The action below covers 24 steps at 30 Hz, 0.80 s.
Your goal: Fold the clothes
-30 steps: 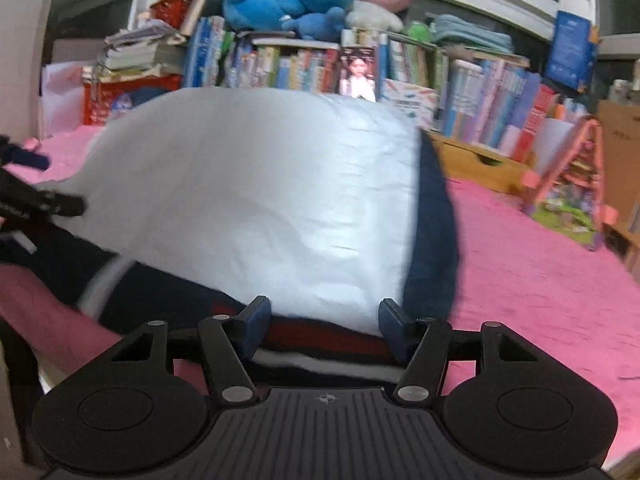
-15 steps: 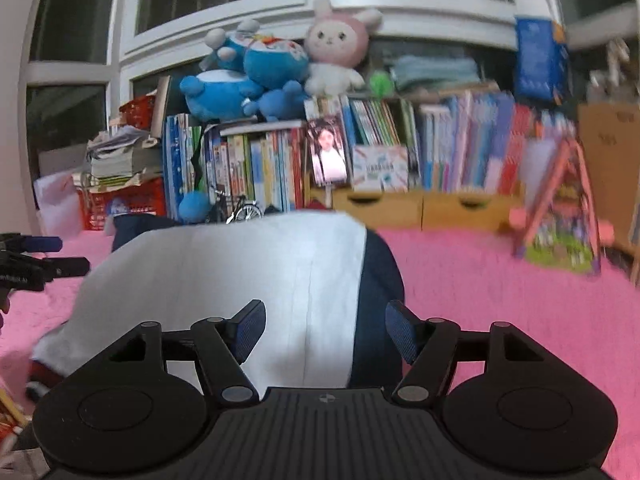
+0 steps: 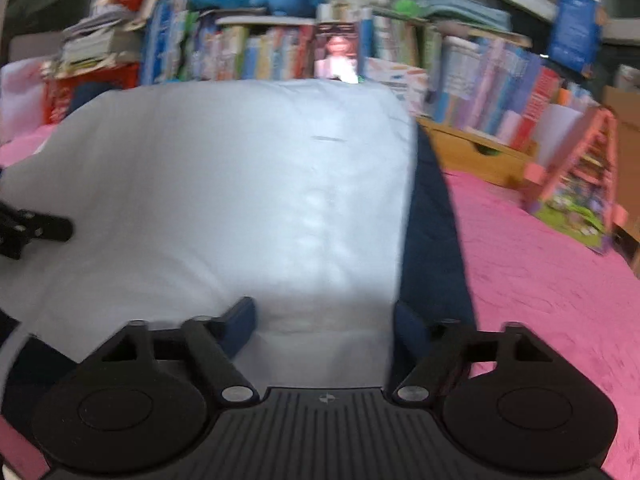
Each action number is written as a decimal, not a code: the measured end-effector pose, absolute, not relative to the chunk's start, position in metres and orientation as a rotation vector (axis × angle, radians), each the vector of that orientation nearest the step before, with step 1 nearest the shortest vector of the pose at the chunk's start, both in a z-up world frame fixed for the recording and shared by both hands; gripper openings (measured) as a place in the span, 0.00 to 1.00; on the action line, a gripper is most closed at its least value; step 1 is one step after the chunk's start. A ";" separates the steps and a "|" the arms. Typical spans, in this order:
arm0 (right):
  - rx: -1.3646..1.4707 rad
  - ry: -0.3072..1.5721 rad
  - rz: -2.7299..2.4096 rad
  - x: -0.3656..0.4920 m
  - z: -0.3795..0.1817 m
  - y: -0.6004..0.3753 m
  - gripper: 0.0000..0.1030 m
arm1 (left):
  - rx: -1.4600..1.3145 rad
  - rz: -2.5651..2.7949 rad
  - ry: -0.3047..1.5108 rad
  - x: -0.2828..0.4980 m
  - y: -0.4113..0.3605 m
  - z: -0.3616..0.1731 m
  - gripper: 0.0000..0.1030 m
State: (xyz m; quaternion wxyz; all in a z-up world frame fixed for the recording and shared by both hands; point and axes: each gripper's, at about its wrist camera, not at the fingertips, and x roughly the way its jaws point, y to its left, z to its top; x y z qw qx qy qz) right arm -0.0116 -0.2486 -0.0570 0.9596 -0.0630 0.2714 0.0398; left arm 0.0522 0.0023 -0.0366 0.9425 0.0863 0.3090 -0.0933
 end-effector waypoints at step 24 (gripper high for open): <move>-0.097 0.349 0.300 0.086 0.091 -0.218 0.87 | 0.177 -0.190 0.636 0.052 0.002 -0.038 1.00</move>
